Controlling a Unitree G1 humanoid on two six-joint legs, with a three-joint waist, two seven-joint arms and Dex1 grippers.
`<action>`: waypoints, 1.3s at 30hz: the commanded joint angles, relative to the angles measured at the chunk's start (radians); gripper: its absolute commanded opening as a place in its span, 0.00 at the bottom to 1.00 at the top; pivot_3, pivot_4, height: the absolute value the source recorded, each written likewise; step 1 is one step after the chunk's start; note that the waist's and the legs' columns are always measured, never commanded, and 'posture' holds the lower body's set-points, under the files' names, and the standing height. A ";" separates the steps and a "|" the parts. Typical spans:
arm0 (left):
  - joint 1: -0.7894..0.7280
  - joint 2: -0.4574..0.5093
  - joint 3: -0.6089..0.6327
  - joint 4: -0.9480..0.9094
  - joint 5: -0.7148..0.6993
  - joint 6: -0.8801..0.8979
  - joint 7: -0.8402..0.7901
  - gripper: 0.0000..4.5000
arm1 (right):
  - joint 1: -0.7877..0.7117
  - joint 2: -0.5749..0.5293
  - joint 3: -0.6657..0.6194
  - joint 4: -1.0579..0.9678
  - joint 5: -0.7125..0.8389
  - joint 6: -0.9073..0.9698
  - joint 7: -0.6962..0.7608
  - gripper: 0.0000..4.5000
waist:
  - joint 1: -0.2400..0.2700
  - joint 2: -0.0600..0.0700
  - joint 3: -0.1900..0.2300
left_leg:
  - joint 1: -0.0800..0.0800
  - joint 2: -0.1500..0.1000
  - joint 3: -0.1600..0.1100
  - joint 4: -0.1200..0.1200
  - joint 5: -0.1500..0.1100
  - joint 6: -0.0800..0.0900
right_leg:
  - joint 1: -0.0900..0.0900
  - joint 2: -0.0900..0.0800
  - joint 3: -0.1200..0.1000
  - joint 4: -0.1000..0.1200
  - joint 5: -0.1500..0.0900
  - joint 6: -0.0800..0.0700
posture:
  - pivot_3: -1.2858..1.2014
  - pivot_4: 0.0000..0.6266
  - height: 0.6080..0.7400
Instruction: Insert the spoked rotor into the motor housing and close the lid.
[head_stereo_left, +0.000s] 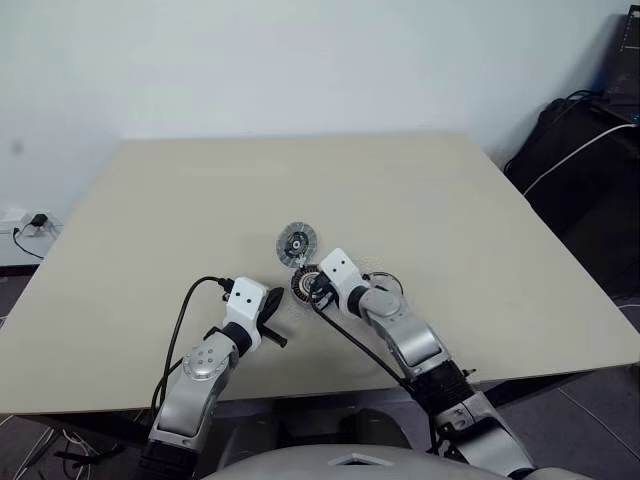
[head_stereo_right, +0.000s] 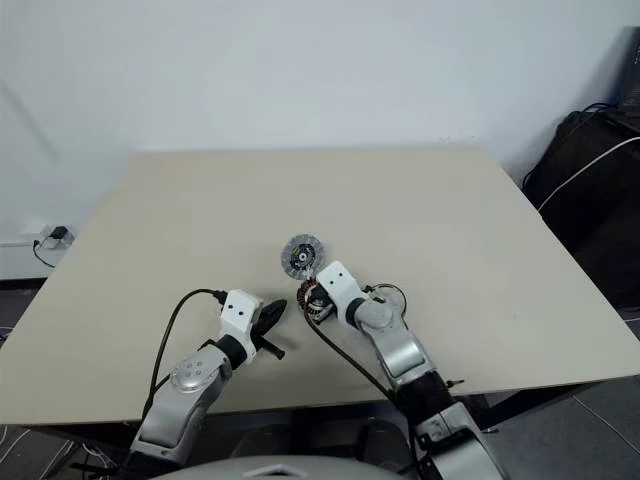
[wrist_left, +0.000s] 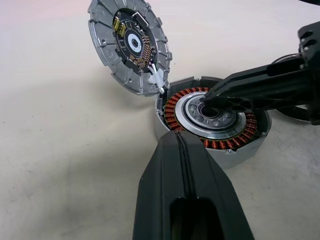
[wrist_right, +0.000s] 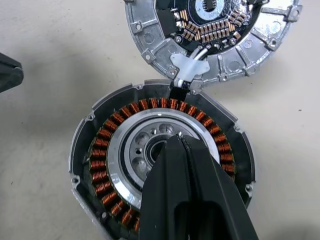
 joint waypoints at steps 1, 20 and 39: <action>-0.017 -0.005 0.002 -0.021 -0.002 -0.010 -0.002 0.00 | -0.006 -0.009 -0.009 -0.088 -0.003 0.027 0.004 0.01 | 0.000 0.000 0.000 | 0.000 0.000 0.000 0.000 0.000 0.000 | 0.000 0.000 0.000 0.000 0.000 0.000 | 0.52 0.00 1.00; -0.015 -0.018 0.000 -0.009 0.001 -0.015 0.004 0.00 | -0.044 -0.078 0.101 -0.221 -0.043 0.286 0.067 0.01 | 0.000 0.000 0.001 | -0.003 0.000 0.000 0.000 -0.001 0.001 | -0.002 0.000 -0.001 -0.001 0.000 0.000 | 0.52 0.00 1.00; -0.010 -0.020 0.000 -0.014 0.001 -0.012 0.009 0.00 | -0.072 -0.057 0.095 -0.128 -0.054 0.290 0.016 0.01 | -0.001 0.000 0.001 | -0.002 0.000 0.000 0.000 -0.001 0.001 | -0.002 0.000 -0.002 -0.001 0.000 0.000 | 0.52 0.00 1.00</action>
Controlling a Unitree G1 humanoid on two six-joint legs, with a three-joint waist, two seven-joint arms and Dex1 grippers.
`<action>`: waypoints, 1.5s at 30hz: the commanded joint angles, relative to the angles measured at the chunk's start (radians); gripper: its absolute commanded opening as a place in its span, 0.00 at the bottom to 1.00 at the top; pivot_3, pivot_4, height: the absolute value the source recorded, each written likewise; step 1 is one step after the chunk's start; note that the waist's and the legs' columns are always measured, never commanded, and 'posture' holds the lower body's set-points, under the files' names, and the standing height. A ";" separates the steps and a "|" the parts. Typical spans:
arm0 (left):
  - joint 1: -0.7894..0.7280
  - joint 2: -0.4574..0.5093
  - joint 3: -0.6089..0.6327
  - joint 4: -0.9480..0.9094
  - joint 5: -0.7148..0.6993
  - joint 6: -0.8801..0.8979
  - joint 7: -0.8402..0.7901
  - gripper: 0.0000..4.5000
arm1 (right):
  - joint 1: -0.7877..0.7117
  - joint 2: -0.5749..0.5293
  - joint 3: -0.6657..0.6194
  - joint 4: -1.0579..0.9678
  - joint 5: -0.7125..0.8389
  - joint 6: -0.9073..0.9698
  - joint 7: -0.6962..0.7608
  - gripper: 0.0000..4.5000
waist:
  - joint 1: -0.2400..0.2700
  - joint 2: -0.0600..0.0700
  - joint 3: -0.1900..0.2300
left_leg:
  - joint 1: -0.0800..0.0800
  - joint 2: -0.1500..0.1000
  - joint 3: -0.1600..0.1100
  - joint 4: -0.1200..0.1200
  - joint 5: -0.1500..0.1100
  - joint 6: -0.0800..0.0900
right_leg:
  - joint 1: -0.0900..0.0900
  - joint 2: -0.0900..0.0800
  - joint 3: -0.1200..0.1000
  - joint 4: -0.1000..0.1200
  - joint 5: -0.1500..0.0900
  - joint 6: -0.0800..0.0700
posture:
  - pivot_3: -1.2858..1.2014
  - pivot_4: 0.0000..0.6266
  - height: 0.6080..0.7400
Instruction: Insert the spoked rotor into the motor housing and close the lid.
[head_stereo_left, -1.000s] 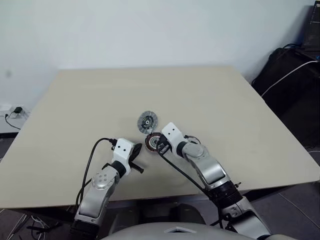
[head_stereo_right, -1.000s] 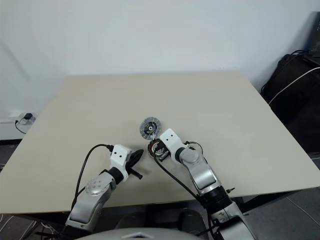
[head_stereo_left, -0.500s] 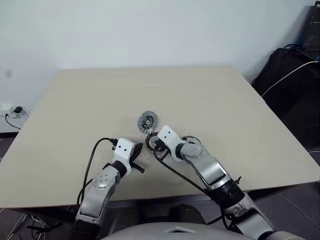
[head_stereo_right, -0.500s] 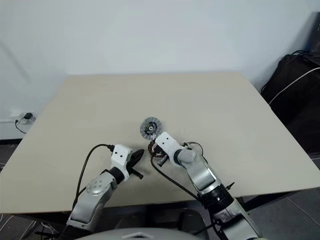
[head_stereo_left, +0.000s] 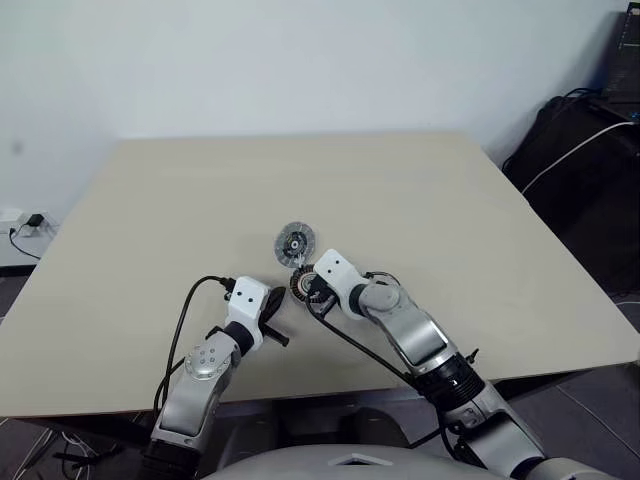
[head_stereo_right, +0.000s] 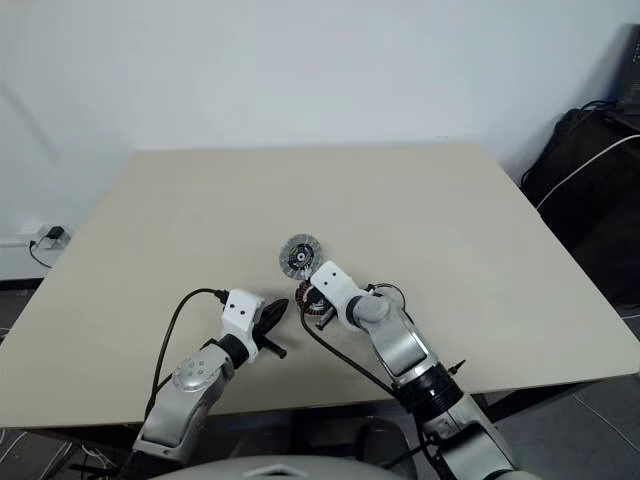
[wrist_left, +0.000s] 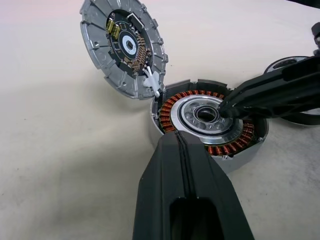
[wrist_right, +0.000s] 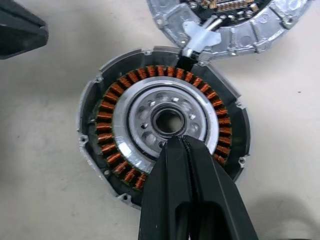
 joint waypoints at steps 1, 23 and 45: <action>-0.007 -0.004 0.003 -0.015 0.001 -0.012 0.004 0.00 | -0.009 0.006 -0.012 0.022 -0.009 -0.016 -0.016 0.01 | 0.000 0.000 0.000 | 0.000 0.000 0.000 0.000 0.000 0.000 | 0.000 0.000 0.000 0.000 0.000 0.000 | 0.52 0.00 1.00; -0.008 -0.003 0.000 -0.012 0.002 -0.013 -0.002 0.00 | -0.041 -0.012 0.025 -0.061 -0.019 -0.037 0.017 0.35 | 0.001 -0.001 0.004 | -0.001 0.000 0.000 -0.001 0.000 0.000 | -0.001 0.000 0.000 -0.001 0.000 0.000 | 0.52 0.00 1.00; 0.006 -0.002 0.002 -0.016 0.003 -0.020 0.005 0.00 | -0.087 0.011 0.027 0.070 -0.042 -0.051 0.009 0.35 | 0.000 0.000 0.005 | -0.001 0.000 0.000 -0.001 0.000 0.000 | -0.001 0.000 -0.001 -0.001 0.000 0.000 | 0.52 0.00 1.00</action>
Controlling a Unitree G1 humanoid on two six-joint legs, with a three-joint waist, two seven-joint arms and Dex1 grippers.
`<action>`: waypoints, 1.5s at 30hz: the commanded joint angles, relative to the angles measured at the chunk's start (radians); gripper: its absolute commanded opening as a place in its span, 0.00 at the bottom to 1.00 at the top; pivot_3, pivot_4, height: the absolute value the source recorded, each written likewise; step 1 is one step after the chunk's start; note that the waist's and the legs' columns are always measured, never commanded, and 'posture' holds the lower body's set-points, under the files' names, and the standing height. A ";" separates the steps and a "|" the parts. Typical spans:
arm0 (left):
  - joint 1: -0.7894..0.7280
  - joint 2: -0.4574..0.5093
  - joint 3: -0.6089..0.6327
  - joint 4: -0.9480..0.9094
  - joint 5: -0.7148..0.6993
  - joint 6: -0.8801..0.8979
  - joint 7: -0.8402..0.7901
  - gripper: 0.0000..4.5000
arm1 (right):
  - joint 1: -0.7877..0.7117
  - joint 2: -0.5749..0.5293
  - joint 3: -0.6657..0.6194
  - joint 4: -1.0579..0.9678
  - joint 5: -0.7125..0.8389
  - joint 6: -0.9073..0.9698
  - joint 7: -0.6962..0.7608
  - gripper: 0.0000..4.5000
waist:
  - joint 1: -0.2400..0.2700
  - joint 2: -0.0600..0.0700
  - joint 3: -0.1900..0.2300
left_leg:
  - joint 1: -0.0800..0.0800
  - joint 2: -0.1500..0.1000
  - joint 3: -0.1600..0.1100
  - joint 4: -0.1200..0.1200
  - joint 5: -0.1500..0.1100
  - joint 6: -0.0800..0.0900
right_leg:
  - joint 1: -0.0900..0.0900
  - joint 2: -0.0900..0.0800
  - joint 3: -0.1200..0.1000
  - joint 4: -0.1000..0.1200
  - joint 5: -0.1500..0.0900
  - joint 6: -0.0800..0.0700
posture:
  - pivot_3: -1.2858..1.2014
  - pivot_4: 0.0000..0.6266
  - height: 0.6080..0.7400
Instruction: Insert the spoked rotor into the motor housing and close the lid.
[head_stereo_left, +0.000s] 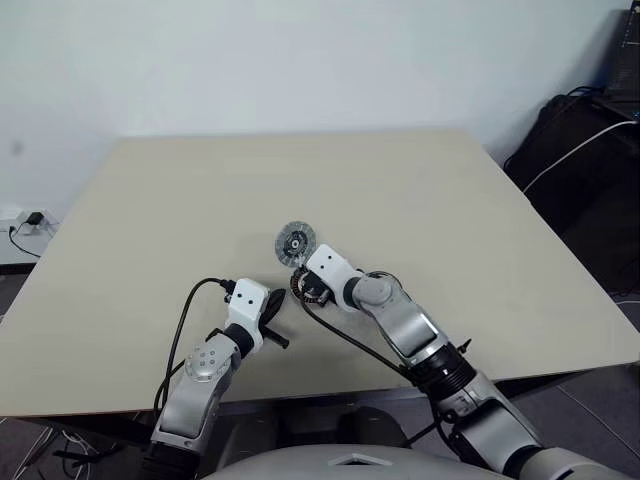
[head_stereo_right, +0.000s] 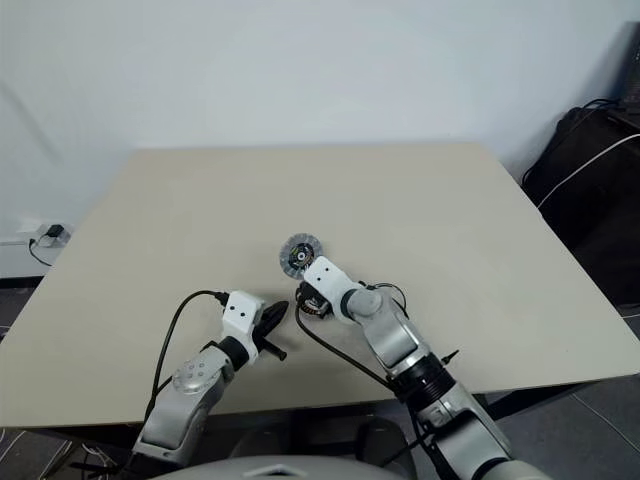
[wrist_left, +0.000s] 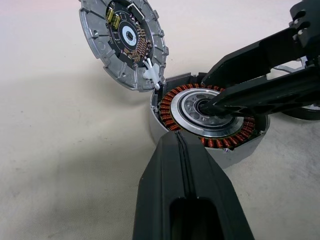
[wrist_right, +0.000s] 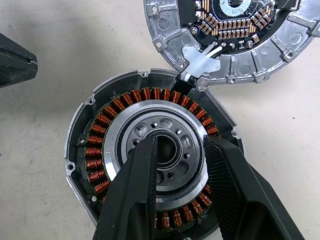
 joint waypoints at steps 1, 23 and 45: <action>-0.005 -0.003 0.004 -0.015 0.003 -0.020 0.004 0.00 | -0.028 0.003 -0.004 0.006 -0.012 0.007 0.002 0.35 | 0.000 0.000 0.000 | 0.000 0.000 0.000 0.000 0.000 0.000 | 0.000 0.000 0.000 0.000 0.000 0.000 | 0.52 0.00 1.00; -0.008 -0.014 0.000 -0.005 0.002 -0.020 0.008 0.00 | -0.061 -0.015 0.017 -0.042 0.004 0.125 0.076 0.00 | 0.000 0.000 0.001 | 0.000 0.000 0.000 0.000 -0.001 0.001 | 0.000 0.000 0.000 -0.002 0.000 0.000 | 0.52 0.00 1.00; -0.011 -0.014 -0.003 -0.004 0.004 -0.018 0.005 0.00 | -0.092 0.004 -0.055 -0.126 0.103 0.265 0.086 0.00 | 0.000 0.001 0.005 | -0.001 0.000 0.000 -0.001 -0.001 0.001 | 0.000 0.000 -0.001 -0.002 0.000 0.000 | 0.52 0.00 1.00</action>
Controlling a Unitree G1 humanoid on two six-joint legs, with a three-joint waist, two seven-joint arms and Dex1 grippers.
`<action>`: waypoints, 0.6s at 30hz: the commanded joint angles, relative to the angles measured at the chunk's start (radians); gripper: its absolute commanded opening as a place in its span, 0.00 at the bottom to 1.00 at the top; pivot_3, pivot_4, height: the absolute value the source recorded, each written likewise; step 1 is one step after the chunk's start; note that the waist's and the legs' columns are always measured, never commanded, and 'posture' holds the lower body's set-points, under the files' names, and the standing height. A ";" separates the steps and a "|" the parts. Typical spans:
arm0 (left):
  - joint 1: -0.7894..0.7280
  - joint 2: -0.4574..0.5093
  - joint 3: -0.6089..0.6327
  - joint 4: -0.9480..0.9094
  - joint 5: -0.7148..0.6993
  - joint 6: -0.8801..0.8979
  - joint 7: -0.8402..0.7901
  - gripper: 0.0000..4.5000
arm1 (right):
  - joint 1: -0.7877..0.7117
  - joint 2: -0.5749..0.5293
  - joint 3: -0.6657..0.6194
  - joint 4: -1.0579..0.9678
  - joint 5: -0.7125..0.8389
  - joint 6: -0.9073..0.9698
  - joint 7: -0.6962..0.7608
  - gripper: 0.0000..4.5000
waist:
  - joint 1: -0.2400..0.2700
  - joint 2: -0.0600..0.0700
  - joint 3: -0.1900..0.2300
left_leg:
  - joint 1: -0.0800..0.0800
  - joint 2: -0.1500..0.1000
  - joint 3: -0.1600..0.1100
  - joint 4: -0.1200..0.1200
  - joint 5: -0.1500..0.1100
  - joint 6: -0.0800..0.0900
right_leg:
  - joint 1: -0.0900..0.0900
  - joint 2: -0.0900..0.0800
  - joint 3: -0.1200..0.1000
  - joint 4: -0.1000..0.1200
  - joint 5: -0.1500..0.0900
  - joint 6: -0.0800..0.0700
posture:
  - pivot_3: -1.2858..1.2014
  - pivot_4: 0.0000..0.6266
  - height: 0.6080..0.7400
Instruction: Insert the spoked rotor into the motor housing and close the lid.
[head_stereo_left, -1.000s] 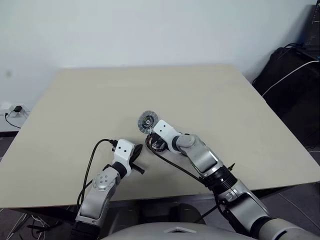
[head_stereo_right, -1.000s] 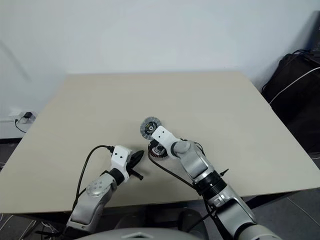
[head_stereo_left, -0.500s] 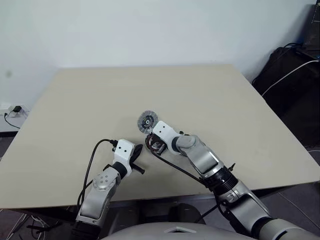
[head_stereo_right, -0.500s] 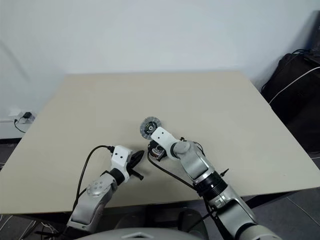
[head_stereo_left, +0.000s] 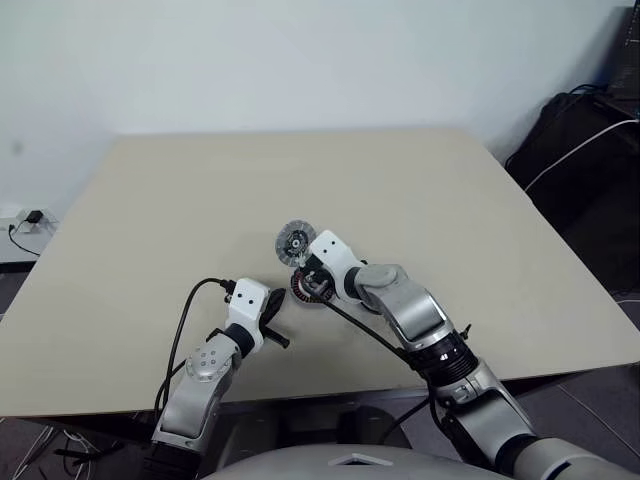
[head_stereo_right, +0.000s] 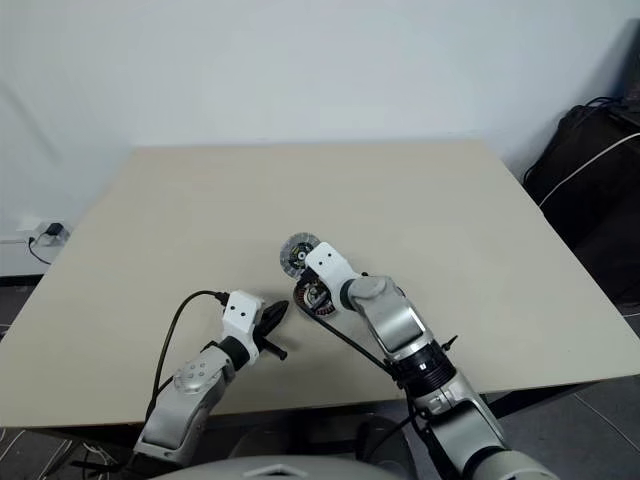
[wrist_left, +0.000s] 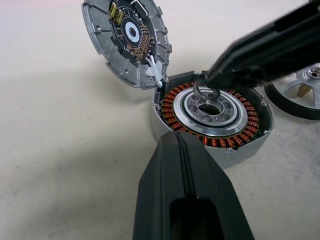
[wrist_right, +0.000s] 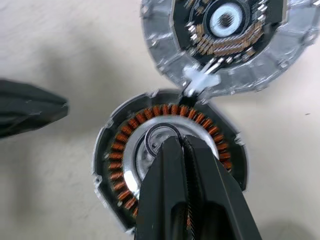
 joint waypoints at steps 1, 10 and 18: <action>-0.010 -0.002 -0.002 -0.007 0.003 -0.017 -0.001 0.00 | -0.037 -0.007 0.012 -0.017 0.007 0.010 0.007 0.00 | 0.000 0.000 0.000 | 0.000 0.000 0.000 0.000 0.000 0.000 | 0.000 0.000 0.000 0.000 0.000 0.000 | 0.52 0.00 1.00; -0.008 -0.003 -0.001 -0.008 0.004 -0.018 0.000 0.00 | -0.055 -0.008 -0.005 0.043 0.014 -0.003 -0.004 0.00 | 0.000 0.000 0.000 | 0.000 0.000 0.000 0.000 0.000 0.000 | 0.000 0.000 0.000 0.000 0.000 0.000 | 0.52 0.00 1.00; -0.007 0.000 -0.001 -0.010 0.004 -0.017 -0.001 0.00 | -0.068 -0.010 -0.019 0.088 0.014 -0.020 -0.011 0.00 | 0.000 0.000 0.000 | 0.000 0.000 0.000 0.000 0.000 0.000 | 0.000 0.000 0.000 0.000 0.000 0.000 | 0.52 0.00 1.00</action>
